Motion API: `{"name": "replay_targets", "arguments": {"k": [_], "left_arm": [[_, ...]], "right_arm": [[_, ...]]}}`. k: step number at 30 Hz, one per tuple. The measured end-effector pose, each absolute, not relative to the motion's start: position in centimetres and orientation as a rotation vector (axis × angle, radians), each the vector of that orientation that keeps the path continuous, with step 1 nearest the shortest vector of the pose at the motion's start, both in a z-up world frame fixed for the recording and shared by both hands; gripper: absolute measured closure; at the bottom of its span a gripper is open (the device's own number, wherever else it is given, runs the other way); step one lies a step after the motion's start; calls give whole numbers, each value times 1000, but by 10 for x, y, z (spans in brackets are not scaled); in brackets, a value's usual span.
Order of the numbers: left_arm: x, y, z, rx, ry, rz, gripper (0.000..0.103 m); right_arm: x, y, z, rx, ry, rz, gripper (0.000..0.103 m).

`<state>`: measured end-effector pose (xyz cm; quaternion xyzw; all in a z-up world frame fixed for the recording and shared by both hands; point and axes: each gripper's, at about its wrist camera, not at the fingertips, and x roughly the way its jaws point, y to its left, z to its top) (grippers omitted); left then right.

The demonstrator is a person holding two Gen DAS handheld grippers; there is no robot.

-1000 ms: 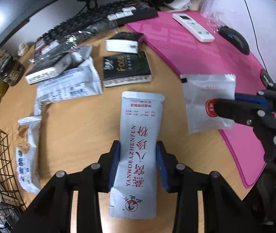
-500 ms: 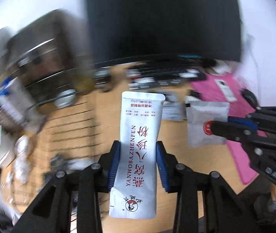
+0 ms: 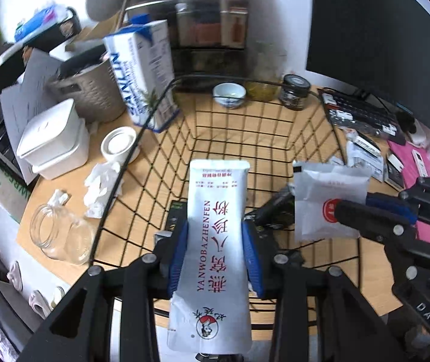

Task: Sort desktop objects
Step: 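Carry both white packets into the wire basket and open both grippers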

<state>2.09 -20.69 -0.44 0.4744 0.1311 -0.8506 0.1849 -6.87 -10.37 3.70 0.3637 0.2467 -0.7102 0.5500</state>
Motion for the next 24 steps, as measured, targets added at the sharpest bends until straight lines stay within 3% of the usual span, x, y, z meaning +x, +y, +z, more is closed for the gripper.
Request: {"name": "replay_targets", "arguments": {"k": [8, 9, 12, 13, 16, 24], "left_arm": [[21, -217, -16, 1365, 392, -2379, 63], [20, -217, -14, 1365, 388, -2377, 59], [23, -216, -6, 1317, 380, -2391, 32], [24, -215, -4, 1302, 370, -2393, 30], [24, -213, -2, 1300, 356, -2392, 30], [21, -194, 13, 1294, 347, -2413, 30]], "right_arm": [[-66, -118, 24, 878, 592, -1656, 94], [-66, -118, 25, 883, 585, -1653, 93], [-71, -114, 27, 918, 536, -1631, 82], [-73, -111, 29, 920, 515, -1628, 76], [-76, -104, 34, 906, 497, -1651, 64], [-91, -77, 46, 896, 464, -1691, 63]]}}
